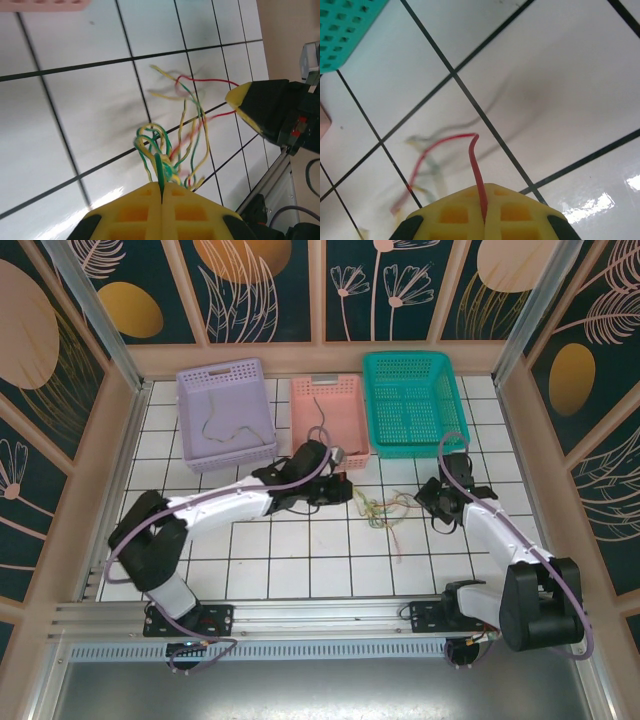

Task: Untangle the cables

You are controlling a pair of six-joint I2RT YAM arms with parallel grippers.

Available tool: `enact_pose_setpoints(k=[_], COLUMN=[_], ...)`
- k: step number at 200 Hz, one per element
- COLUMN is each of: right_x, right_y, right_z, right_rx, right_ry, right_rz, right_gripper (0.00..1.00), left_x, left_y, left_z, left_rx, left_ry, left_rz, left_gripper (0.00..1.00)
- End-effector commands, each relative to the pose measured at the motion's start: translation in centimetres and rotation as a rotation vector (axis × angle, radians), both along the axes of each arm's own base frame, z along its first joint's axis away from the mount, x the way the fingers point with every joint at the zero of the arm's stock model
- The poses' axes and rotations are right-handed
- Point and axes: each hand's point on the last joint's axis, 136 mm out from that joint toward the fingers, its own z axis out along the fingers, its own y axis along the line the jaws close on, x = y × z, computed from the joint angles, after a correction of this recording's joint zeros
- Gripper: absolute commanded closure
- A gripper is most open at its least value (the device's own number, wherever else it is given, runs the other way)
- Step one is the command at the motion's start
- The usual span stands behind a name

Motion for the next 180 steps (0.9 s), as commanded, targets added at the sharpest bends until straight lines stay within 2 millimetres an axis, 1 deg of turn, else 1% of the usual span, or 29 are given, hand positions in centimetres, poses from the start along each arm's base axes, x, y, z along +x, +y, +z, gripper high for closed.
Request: enact_pose_setpoints(k=[1,14,22,24,26,47,64,88,99,126,150,164,173,180], right_x=[0.9,1.3,1.5,1.5,1.5,1.8,1.9,2.4,2.7,3.8,3.8,4.1,4.3,4.5], right_y=[-0.6,-0.6,-0.6,-0.6,-0.6,-1.5,-2.3,-3.8,-4.0,-2.9,-3.6,-3.3,-2.7,-2.6], right_z=[0.7,1.2,1.4,1.4,1.5,2.0,2.5,4.7,6.1,10.0,12.6,13.7,14.1,14.0], right_rx=[-0.037,-0.035,-0.035,-0.037,-0.038,-0.063,-0.074,-0.119,-0.123,-0.070,-0.111,-0.108,-0.086,-0.082], right_ry=[-0.016,-0.029,-0.034,-0.034,-0.036,-0.037,-0.045,-0.099,-0.138,-0.284,-0.344,-0.377,-0.386,-0.380], right_rz=[0.005,0.009,0.009,0.009,0.010,-0.010,-0.036,-0.093,-0.102,-0.066,-0.079,-0.056,-0.029,-0.024], right_gripper=[1.00,1.00,1.00,1.00,1.00,1.00,1.00,1.00,1.00,1.00,1.00,1.00,1.00,1.00], left_x=[0.6,0.8,1.3,1.1,1.1,1.5,1.4,0.8,0.5,-0.1,-0.2,-0.2,0.0,0.2], left_y=[3.1,4.6,5.2,5.7,6.0,8.5,10.2,12.3,13.2,13.6,14.3,14.0,13.3,12.8], left_z=[-0.1,0.0,0.6,0.0,-0.2,0.1,-0.7,-1.8,-2.1,-3.0,-4.0,-4.0,-3.7,-3.3], left_rx=[0.036,0.050,0.043,0.058,0.064,0.109,0.179,0.266,0.296,0.310,0.343,0.326,0.290,0.264], left_ry=[-0.014,-0.018,-0.030,-0.022,-0.020,-0.043,-0.038,-0.028,-0.028,-0.008,0.004,0.006,0.006,0.002], left_rz=[0.084,0.117,0.139,0.145,0.153,0.217,0.243,0.273,0.291,0.288,0.304,0.306,0.299,0.294], left_gripper=[1.00,1.00,1.00,1.00,1.00,1.00,1.00,1.00,1.00,1.00,1.00,1.00,1.00,1.00])
